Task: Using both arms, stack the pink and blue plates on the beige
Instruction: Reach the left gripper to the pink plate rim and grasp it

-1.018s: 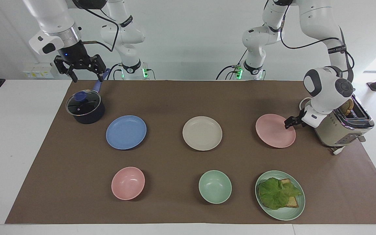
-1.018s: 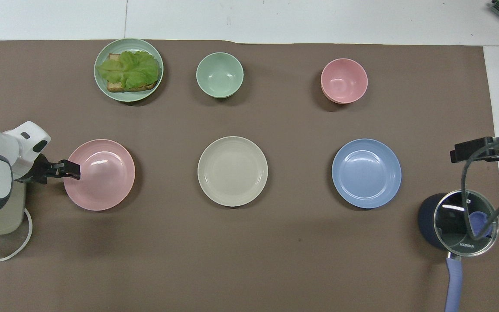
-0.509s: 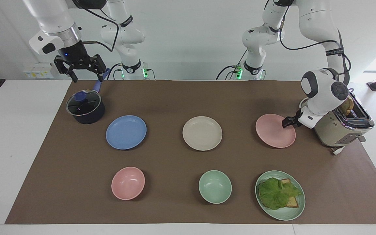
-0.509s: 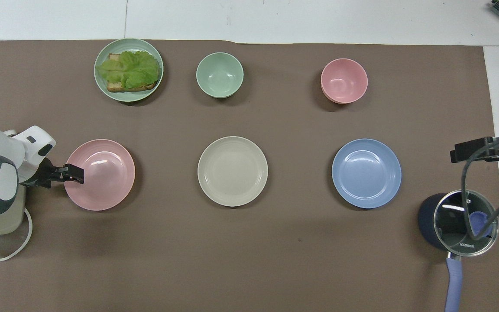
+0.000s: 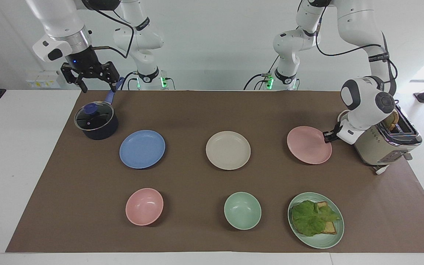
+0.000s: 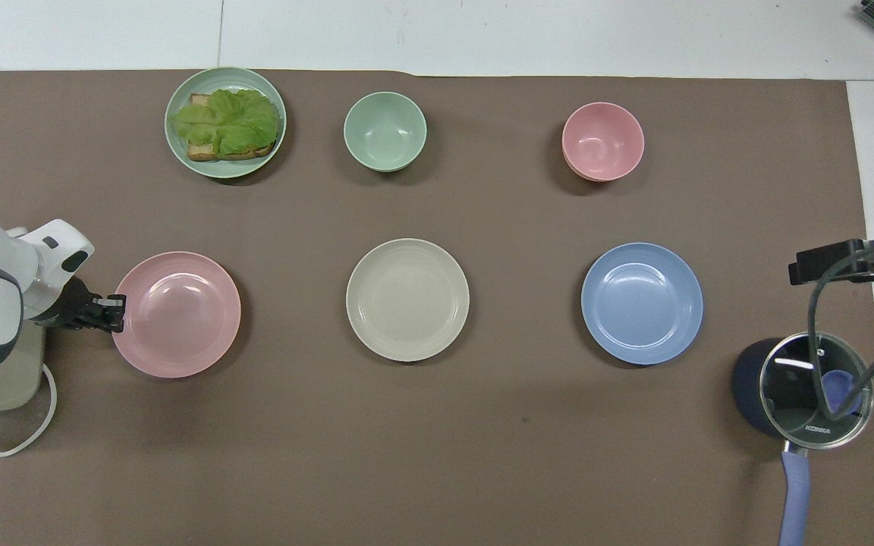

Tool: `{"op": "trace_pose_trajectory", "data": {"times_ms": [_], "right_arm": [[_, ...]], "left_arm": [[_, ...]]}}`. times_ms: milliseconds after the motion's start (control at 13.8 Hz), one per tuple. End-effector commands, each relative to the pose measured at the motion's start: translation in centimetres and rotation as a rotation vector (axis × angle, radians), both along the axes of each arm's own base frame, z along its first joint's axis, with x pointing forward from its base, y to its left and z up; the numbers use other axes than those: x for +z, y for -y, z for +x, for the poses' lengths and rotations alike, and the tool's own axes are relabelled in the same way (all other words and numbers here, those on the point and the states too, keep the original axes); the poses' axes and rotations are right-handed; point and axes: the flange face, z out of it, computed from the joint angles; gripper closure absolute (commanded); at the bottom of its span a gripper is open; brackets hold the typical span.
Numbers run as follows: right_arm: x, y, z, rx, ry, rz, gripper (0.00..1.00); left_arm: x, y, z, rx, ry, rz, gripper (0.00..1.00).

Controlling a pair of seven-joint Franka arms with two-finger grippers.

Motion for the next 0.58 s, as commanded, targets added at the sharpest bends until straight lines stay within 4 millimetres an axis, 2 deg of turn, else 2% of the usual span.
{"op": "trace_pose_trajectory", "data": {"times_ms": [0,145,291,364,509], "right_arm": [[0.1,0.3,-0.8,0.015,-0.002,-0.003,0.0],[0.0,0.3,-0.7,0.015,-0.003,-0.003,0.0],[0.0,0.3,-0.7,0.015,-0.003,-0.003,0.0],[0.0,0.3,-0.7,0.015,-0.005,-0.003,0.0],[0.0,0.3,-0.7,0.015,-0.003,-0.003,0.0]], "left_arm": [[4.9,0.2,1.1,0.002,-0.058,-0.025,1.0],[8.3,0.5,1.7,0.033,-0.066,-0.087,1.0],[10.8,0.7,1.3,0.067,-0.054,-0.154,1.0],[11.7,0.9,1.0,0.087,-0.041,-0.19,1.0],[11.8,1.7,0.9,0.11,-0.045,-0.208,1.0]]}}
